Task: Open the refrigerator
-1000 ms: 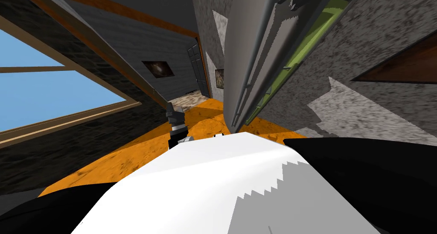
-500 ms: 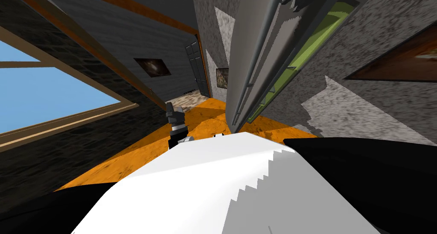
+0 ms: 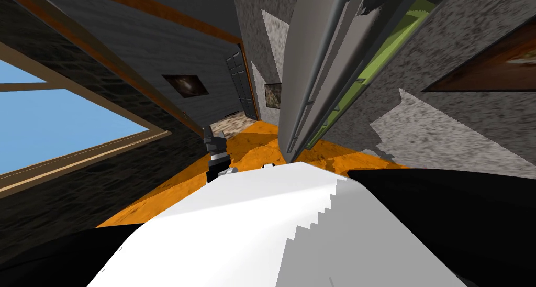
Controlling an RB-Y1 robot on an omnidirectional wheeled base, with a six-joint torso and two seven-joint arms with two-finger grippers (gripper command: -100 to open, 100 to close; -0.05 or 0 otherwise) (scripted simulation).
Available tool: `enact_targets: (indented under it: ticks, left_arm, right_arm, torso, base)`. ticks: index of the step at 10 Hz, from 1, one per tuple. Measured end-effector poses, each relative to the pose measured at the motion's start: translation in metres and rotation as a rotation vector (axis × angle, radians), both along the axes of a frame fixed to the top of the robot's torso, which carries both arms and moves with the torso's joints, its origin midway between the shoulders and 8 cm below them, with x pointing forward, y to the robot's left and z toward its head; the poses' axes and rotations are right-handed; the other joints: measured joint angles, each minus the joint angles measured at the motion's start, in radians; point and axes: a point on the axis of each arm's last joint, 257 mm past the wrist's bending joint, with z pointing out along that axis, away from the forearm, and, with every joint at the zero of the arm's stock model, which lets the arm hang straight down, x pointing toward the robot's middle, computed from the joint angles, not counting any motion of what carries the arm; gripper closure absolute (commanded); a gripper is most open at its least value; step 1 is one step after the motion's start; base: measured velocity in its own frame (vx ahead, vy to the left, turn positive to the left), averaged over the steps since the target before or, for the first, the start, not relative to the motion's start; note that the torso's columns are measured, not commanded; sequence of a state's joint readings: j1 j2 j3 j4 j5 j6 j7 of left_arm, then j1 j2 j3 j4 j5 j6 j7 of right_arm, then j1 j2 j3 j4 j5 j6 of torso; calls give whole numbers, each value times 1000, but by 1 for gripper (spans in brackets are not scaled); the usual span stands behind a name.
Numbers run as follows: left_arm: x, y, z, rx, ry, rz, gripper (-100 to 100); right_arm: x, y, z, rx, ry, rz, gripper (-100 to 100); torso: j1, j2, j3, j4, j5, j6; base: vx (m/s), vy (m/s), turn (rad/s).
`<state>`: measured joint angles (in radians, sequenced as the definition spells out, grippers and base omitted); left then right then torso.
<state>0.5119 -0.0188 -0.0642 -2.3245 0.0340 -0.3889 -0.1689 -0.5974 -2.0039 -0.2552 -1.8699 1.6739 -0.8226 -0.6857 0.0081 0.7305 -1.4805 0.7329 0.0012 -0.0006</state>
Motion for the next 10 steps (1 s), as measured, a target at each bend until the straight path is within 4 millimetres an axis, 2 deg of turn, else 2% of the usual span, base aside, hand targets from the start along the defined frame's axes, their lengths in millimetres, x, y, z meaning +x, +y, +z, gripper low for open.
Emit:
enact_targets:
  ticks: [2, 5, 9, 10]
  left_arm:
    - [0, 0, 0, 0, 0, 0, 0]
    - [0, 0, 0, 0, 0, 0, 0]
    - [0, 0, 0, 0, 0, 0, 0]
    - [0, 0, 0, 0, 0, 0, 0]
  right_arm:
    - [3, -7, -4, 0, 14, -32, 100]
    - [6, -19, -10, -3, 26, -81, 100]
    - [8, -37, -10, -6, 29, -157, 100]
    - [8, -40, -10, -3, 28, -169, -100]
  torso:
    - [0, -3, -4, 0, 3, -4]
    - [-10, -5, -6, 1, -1, -2]
    - [-9, -5, -6, 0, -1, -1]
    - [-12, -3, -5, 0, -2, -3]
  base:
    - [84, 273, -97]
    - [94, 269, -86]
    - [88, 272, -86]
    - [31, 91, 64]
